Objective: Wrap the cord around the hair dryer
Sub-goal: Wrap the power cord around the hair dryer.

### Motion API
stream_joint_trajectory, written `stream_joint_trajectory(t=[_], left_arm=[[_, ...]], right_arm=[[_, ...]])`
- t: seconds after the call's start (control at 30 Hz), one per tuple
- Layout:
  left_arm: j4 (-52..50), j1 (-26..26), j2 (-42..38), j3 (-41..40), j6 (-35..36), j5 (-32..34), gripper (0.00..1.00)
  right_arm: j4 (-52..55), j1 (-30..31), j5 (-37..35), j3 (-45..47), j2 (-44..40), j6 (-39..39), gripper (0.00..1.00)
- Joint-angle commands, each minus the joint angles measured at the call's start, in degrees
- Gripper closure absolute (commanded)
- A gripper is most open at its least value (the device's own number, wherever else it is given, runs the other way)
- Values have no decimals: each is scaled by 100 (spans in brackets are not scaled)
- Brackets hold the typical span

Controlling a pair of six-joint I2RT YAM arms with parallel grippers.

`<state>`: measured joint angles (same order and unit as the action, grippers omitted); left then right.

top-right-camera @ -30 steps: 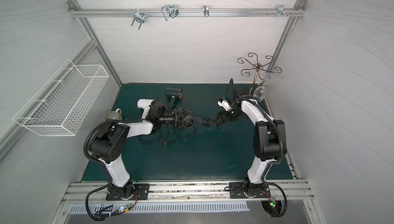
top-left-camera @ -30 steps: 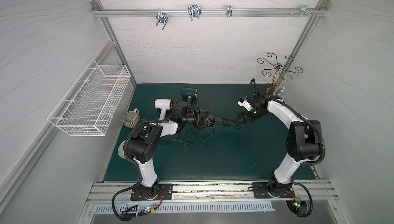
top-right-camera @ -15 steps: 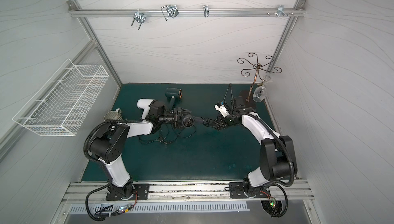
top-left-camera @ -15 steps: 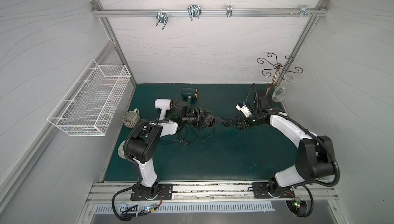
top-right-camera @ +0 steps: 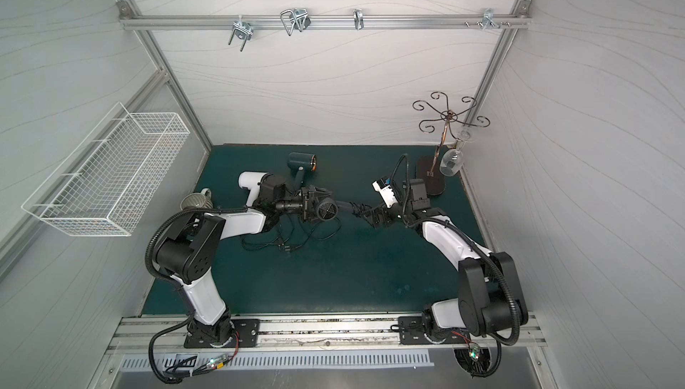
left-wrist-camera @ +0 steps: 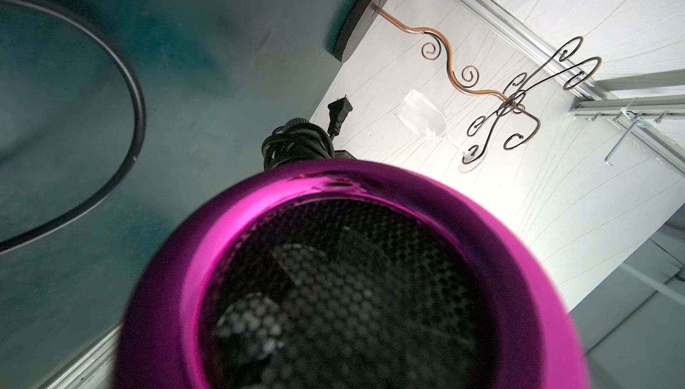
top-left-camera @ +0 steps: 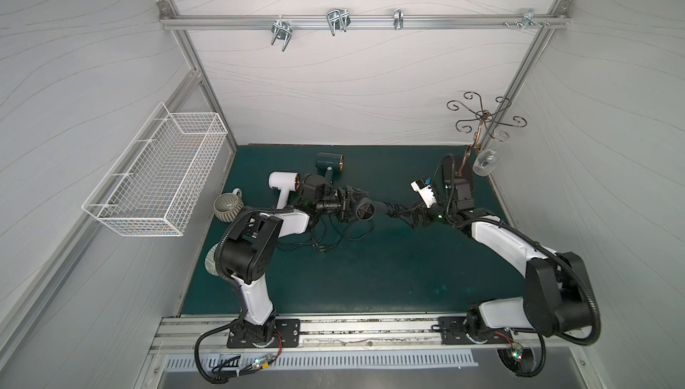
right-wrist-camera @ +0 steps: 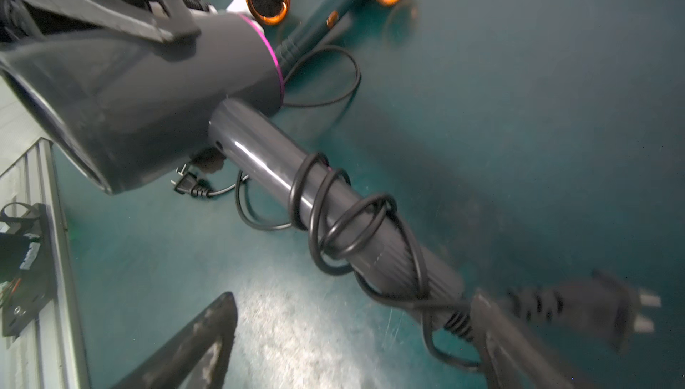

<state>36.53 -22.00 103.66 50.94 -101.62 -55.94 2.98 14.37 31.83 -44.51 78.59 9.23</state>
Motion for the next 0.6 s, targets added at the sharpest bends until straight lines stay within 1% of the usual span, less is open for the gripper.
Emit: stream_joint_trajectory(t=[0.0,0.1,0.2,0.27,0.33,0.4,0.47,0.5,0.57], left_arm=[[660,29,-187,204,-235,-153,100],[688,29,-159,215,-261,-154,100],[719,31,-149,223,-280,-153,100],[715,39,-152,220,-288,-145,100],[706,45,-146,215,-273,-138,100],[719,56,-136,217,-287,-127,100],[753,64,-120,252,-300,-126,100],[807,73,-114,280,-334,-111,100],[900,86,-97,326,-380,-95,100]], right_arm=[[-867,-151,428,90,-6,-251,1],[-1179,-252,649,150,198,-481,1],[-1544,-330,710,264,383,-754,1],[-1428,-378,671,175,412,-817,1],[-1178,-415,640,34,378,-815,1],[-537,-443,489,-266,367,-757,1],[170,-455,504,-562,361,-630,1],[440,-457,467,-610,279,-615,1],[589,-477,395,-449,-11,-656,1]])
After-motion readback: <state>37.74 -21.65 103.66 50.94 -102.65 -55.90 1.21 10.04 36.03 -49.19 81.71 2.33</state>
